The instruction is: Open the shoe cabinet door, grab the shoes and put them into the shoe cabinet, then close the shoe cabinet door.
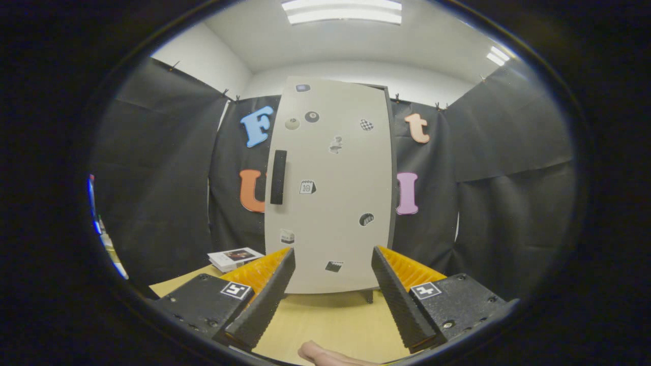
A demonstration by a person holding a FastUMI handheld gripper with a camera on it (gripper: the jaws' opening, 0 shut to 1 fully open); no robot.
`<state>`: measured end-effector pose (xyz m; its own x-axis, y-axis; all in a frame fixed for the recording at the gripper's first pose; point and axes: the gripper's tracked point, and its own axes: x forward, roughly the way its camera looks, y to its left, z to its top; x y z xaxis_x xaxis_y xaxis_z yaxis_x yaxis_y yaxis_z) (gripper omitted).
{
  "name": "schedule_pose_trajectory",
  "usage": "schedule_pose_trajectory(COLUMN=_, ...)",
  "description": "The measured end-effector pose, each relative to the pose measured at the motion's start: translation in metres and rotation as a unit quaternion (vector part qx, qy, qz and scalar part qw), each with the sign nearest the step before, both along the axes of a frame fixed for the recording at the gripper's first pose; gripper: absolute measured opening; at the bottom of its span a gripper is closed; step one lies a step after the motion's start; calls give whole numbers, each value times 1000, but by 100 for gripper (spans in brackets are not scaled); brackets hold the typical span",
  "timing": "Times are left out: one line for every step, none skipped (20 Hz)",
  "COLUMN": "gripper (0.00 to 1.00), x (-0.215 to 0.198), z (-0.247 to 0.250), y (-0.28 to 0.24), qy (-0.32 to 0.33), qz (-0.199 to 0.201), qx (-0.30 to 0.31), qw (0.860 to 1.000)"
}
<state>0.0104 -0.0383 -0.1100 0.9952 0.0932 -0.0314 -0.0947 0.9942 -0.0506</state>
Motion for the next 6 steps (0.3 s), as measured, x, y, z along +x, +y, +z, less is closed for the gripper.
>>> schedule_pose_trajectory(gripper=99, x=0, z=-1, y=0, qy=1, qz=0, qx=-1, qw=1000)
schedule_pose_trajectory(gripper=99, x=-1, z=-1, y=1, qy=2, qz=2, qx=-1, qw=1000)
schedule_pose_trajectory(gripper=99, x=-1, z=-1, y=1, qy=2, qz=2, qx=-1, qw=1000)
schedule_pose_trajectory(gripper=99, x=-1, z=-2, y=1, qy=3, qz=3, qx=-2, qw=1000)
schedule_pose_trajectory(gripper=99, x=-2, z=-2, y=0, qy=3, qz=3, qx=-1, qw=1000)
schedule_pose_trajectory(gripper=99, x=-3, z=-2, y=-2, qy=2, qz=3, qx=-1, qw=1000)
